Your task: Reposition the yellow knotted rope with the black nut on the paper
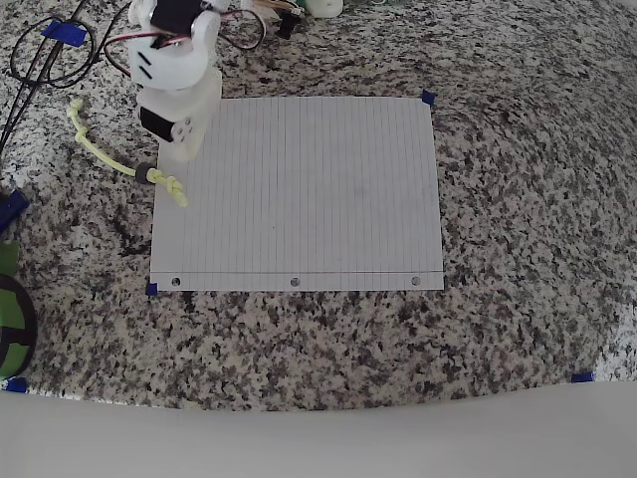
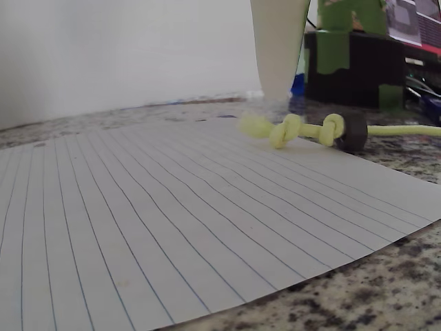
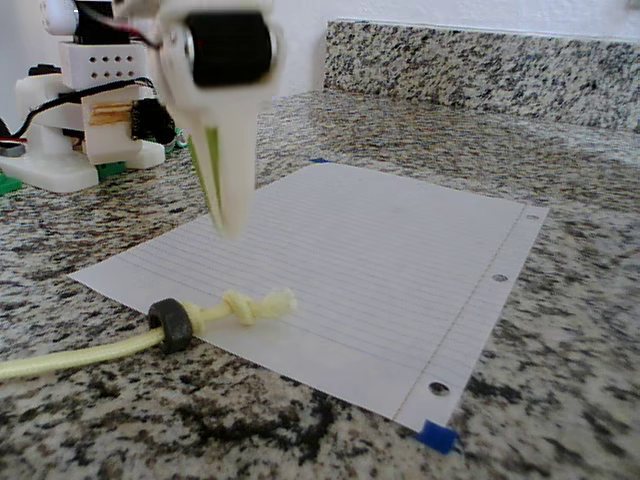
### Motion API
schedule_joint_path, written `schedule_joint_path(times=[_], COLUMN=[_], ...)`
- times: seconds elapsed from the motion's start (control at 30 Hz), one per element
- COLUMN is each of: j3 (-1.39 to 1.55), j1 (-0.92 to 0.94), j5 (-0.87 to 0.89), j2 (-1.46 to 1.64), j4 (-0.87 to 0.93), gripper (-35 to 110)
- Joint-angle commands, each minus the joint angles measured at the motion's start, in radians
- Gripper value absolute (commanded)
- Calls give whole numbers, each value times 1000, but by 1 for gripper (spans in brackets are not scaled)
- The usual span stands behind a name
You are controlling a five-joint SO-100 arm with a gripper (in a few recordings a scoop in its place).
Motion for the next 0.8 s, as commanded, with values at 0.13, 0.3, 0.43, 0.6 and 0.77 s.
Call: schedule_joint_path(times=[0.13,0.3,0.43,0.6,0.77], j3=[-106,-198,-261,-302,-341], j1=[18,38,41,44,48], j5=[-38,-106,-127,-129,-129], j2=[-77,-156,-222,-273,-308], j4=[28,31,44,77,140], gripper=[45,43,39,35,35])
